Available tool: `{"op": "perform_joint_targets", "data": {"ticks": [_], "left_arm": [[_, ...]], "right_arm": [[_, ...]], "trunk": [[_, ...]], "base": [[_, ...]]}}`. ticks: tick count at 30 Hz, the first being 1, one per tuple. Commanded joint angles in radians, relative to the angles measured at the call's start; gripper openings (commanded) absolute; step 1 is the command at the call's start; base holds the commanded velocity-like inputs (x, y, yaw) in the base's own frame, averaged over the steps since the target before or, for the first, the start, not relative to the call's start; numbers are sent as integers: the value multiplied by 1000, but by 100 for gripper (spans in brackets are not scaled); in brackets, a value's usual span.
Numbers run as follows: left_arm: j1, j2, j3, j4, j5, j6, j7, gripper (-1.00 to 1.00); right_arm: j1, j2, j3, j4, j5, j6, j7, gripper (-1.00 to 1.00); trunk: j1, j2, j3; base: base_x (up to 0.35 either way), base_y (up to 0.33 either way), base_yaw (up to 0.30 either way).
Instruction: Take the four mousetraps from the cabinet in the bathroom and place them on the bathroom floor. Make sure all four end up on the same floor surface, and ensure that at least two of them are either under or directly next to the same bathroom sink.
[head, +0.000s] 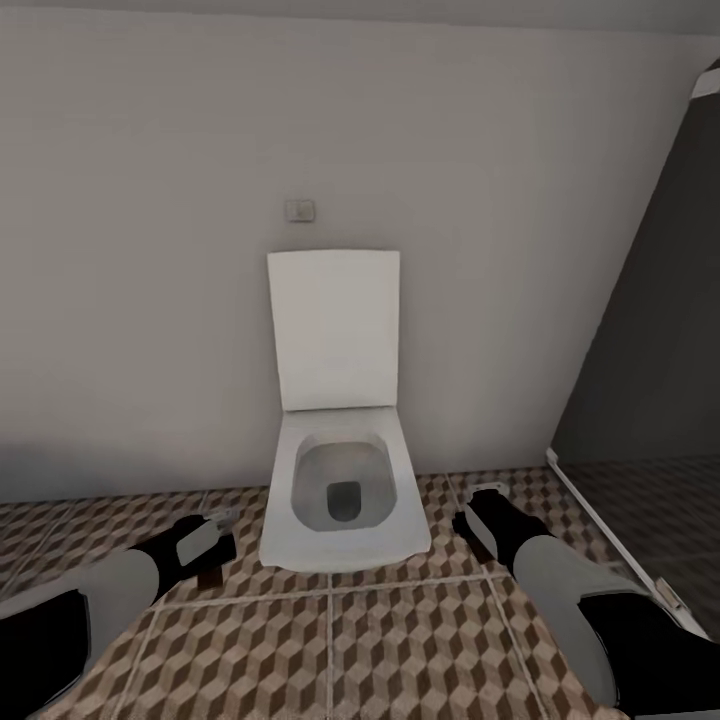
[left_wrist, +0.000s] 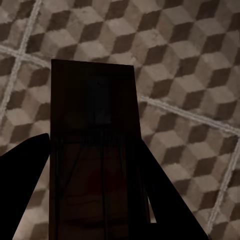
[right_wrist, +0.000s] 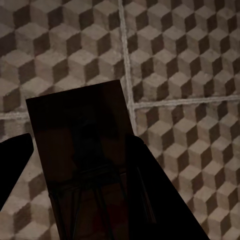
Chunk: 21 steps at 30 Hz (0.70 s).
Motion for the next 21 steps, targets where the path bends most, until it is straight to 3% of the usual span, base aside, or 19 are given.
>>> {"op": "perform_joint_targets", "data": {"ticks": [1, 21], "left_arm": [[-1, 1, -4, -4, 5, 2, 7, -100], [-1, 0, -5, -5, 5, 2, 7, -100]], "right_arm": [[0, 0, 7, -1, 1, 7, -2, -100], [0, 0, 7, -1, 1, 7, -2, -100]], "trunk": [[0, -1, -5], [9, -5, -82]], "base": [[0, 0, 0], [0, 0, 0]]}}
